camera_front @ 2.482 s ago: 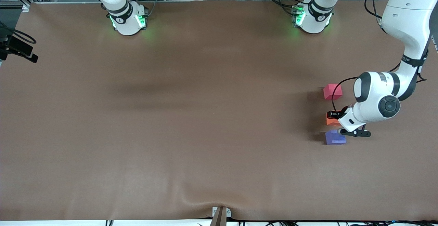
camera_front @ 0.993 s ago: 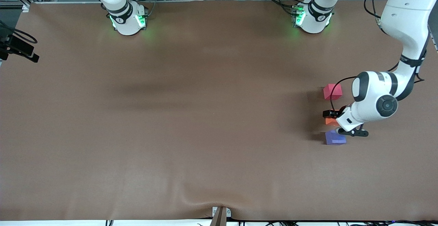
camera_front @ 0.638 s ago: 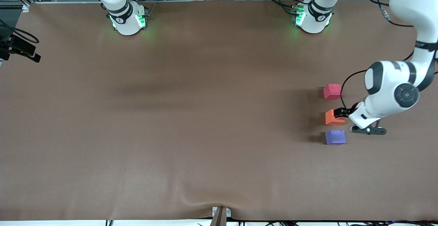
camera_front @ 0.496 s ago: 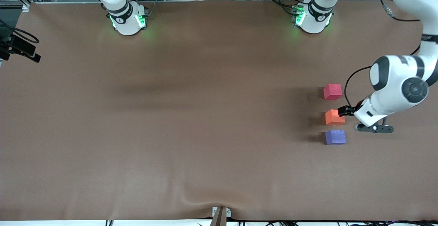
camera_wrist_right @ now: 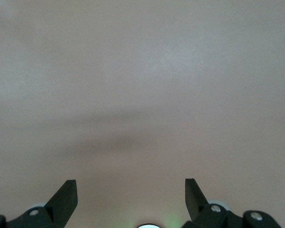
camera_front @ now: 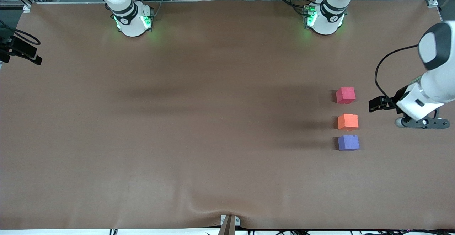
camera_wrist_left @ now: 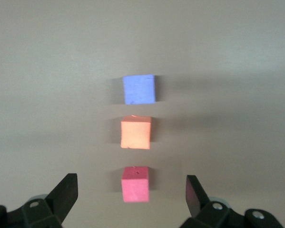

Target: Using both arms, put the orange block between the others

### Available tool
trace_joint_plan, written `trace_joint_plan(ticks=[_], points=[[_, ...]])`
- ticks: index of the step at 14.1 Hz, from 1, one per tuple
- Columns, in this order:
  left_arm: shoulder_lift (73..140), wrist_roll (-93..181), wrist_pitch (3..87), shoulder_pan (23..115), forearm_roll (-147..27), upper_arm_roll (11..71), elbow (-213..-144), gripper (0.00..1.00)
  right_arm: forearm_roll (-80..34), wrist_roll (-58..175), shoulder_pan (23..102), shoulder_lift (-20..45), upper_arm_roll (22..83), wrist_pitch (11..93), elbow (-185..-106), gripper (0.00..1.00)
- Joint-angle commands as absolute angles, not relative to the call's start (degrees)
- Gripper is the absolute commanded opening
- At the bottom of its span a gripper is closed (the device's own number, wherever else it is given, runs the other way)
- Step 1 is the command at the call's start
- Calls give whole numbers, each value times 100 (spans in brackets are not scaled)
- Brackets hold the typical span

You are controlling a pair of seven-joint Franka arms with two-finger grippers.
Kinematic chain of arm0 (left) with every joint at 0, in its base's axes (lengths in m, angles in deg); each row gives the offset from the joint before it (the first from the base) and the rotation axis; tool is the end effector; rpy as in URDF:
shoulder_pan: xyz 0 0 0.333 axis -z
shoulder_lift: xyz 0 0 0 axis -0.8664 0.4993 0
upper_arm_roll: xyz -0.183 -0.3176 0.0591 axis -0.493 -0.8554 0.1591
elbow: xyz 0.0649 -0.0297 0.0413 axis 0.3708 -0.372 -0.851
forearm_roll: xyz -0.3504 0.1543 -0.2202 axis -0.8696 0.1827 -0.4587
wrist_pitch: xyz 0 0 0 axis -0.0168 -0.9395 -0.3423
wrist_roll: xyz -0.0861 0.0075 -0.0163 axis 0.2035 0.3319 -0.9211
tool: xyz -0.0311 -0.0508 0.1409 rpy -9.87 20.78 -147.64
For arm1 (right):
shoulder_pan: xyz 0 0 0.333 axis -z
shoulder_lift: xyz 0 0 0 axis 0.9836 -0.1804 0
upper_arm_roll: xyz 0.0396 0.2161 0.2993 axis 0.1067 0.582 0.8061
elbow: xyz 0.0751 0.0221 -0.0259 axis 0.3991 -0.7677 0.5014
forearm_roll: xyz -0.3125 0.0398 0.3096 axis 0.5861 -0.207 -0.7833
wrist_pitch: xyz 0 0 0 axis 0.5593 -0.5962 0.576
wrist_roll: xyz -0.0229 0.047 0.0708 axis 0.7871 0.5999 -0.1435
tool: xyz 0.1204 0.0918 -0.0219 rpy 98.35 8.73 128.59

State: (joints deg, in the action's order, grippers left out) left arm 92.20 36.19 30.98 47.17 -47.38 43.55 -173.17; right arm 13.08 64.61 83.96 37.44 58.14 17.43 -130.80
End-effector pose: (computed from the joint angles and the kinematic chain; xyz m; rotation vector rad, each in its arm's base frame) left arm 0.6728 -0.0174 0.4876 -3.1370 0.1289 0.0665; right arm 0.5760 -0.0385 0.6823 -3.1179 0.1461 0.0676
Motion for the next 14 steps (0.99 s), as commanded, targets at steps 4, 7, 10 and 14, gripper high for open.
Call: trace_joint_plan(ticks=[4,7,10,14], points=[[9341,3634,2285,4669,-4754,4205,-16218,100,1274,6525,8374,3777,5810,1670,-13018,100],[9315,3590,1943,4651,-4745,4178,-16129,100,1283,6525,8374,3777,5810,1670,-13018,100],[8955,3660,1845,4669,-4824,4187,-16147,100,1283,6525,8374,3769,5810,1661,-13027,100],[8735,3669,1704,4677,-4833,4091,-16155,100,1283,6543,8365,3769,5810,1670,-13027,100]])
